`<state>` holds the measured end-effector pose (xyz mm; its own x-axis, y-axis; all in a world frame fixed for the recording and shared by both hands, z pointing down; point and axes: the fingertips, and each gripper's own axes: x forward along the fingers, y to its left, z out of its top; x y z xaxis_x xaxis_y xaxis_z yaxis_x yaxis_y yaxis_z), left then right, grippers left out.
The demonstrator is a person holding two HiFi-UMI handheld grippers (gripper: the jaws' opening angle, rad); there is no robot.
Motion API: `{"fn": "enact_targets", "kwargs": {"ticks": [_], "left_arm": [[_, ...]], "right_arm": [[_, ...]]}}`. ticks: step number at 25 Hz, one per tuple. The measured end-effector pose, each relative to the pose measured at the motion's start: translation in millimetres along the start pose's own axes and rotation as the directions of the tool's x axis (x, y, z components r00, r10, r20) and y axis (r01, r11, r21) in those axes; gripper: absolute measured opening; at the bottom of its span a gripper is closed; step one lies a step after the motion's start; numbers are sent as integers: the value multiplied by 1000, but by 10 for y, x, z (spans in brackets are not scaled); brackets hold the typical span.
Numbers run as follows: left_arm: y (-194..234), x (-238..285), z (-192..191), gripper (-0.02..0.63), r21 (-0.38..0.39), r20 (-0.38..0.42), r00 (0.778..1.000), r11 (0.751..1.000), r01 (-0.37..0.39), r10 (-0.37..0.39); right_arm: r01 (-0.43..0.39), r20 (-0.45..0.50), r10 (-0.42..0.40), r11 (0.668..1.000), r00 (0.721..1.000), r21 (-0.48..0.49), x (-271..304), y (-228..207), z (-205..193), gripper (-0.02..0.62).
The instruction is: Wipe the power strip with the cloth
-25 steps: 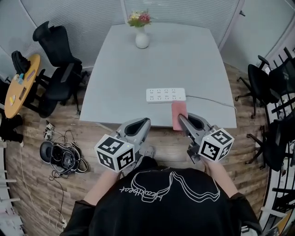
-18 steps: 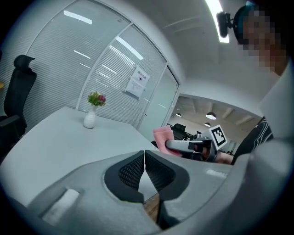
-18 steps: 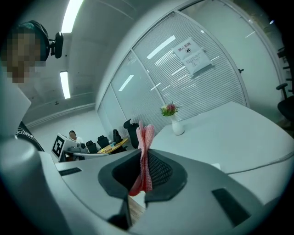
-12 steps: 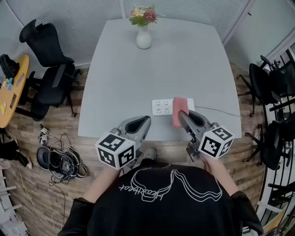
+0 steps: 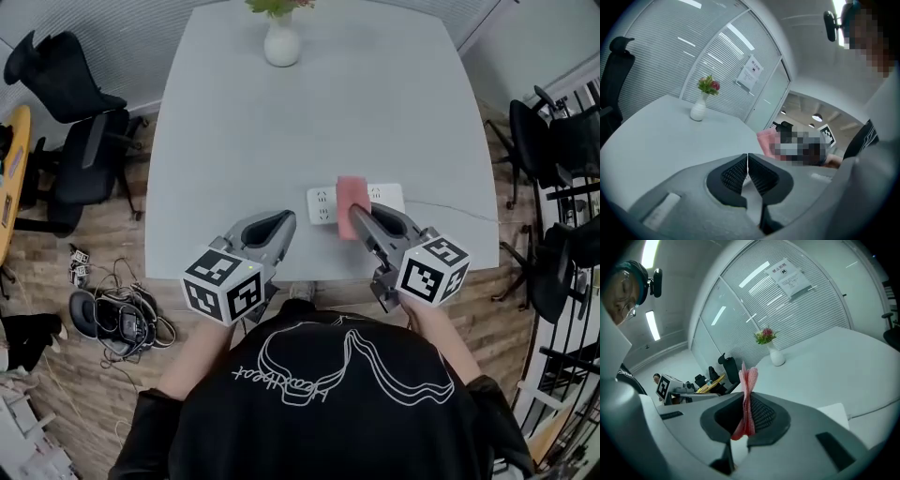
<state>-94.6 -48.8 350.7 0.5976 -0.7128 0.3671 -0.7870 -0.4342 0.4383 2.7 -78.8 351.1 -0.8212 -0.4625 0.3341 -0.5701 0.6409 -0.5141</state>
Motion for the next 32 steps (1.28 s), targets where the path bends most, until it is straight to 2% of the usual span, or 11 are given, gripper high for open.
{"fn": "enact_targets", "kwargs": {"ticks": [12,19,32], "left_arm": [[399,323,-320,15,-48,-87,996,999,-26,22],[524,378,-485,15,-50,-127,991,998,-46,39],[670,457,-595,15,-70,-162,986,996,-58,46]], "right_arm": [[32,-111,-27,998,993,45,518,-305,-408,35],[59,-156,-46,995,987,78,726,-420,-627,35],[120,-221,-96,988,970,99,931,-558,-864,35]]}}
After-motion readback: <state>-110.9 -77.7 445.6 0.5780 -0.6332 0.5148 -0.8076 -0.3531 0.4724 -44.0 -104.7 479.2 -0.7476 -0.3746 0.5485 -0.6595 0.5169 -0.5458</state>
